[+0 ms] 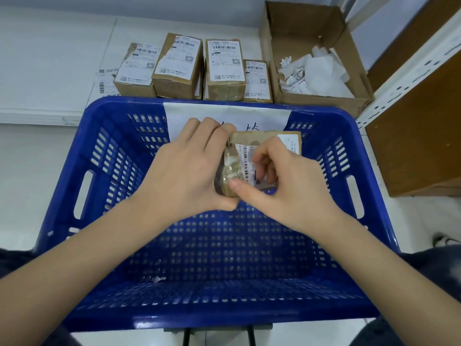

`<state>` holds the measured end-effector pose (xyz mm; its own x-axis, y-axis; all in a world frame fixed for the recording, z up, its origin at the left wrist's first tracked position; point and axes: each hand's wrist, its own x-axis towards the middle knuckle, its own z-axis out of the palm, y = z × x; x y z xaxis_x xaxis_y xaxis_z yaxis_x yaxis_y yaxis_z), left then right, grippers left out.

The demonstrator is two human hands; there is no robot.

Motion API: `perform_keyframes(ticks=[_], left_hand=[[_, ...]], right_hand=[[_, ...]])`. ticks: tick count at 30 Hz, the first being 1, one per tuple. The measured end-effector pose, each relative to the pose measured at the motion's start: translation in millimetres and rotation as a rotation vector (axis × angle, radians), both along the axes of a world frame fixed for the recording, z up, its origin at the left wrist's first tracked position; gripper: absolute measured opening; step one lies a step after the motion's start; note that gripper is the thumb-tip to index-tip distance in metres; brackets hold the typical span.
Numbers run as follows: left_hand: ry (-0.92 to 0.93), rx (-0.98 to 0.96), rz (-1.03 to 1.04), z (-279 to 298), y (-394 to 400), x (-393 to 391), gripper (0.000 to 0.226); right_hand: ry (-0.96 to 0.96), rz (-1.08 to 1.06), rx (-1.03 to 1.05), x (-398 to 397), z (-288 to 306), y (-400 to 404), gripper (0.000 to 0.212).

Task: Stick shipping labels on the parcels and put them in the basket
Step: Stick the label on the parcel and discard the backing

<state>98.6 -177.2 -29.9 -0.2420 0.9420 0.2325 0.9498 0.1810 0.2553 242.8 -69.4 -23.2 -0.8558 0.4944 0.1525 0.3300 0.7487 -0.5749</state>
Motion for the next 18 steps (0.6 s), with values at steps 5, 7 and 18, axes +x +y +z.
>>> perform_keyframes(ticks=[5, 7, 18], left_hand=[[0.045, -0.042, -0.003, -2.7, -1.7, 0.6, 0.088], [0.042, -0.069, 0.016, -2.0, -1.9, -0.7, 0.091], [0.000, -0.096, -0.041, -15.5, -2.6, 5.6, 0.097]], right_hand=[[0.010, -0.017, -0.111, 0.4, -3.3, 2.4, 0.008], [0.018, -0.032, -0.221, 2.1, 0.4, 7.7, 0.007], [0.092, 0.033, -0.441, 2.4, -4.0, -4.2, 0.010]])
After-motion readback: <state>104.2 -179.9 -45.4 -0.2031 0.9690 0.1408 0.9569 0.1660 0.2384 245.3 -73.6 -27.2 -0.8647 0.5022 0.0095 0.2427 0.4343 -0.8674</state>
